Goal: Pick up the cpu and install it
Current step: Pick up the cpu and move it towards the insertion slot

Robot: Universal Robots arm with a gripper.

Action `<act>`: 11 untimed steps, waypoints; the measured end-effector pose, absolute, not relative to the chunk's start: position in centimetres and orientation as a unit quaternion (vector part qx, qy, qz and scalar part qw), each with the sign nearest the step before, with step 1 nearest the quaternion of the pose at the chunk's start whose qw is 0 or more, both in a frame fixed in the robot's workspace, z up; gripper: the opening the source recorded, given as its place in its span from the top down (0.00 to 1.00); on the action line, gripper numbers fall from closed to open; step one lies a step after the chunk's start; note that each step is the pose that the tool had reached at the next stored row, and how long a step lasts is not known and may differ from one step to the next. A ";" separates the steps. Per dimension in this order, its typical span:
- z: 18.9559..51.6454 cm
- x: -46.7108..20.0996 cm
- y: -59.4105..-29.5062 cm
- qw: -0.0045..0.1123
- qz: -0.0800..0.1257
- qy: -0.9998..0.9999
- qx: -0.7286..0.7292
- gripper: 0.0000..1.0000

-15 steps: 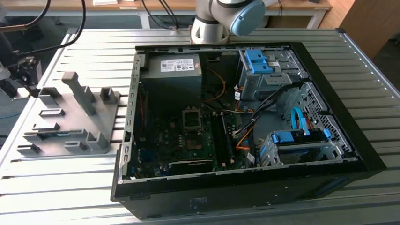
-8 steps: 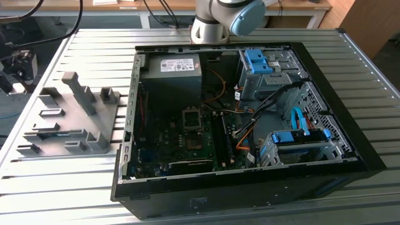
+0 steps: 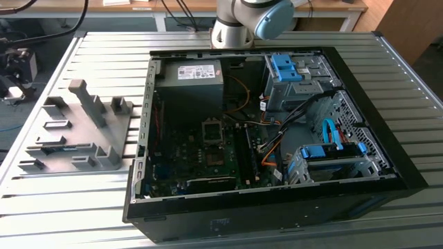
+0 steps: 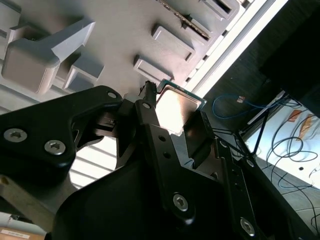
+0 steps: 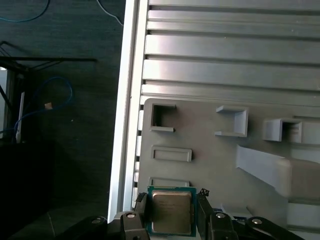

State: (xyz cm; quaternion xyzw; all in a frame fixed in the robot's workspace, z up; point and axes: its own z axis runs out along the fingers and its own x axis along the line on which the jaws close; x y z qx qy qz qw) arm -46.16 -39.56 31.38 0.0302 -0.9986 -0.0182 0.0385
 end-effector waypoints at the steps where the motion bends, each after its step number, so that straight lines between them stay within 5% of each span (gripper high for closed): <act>1: 31.6 -46.2 -39.6 0.038 -0.018 -0.999 0.030 0.53; 11: 33.6 -46.2 -39.6 0.038 -0.018 -0.999 0.030 0.53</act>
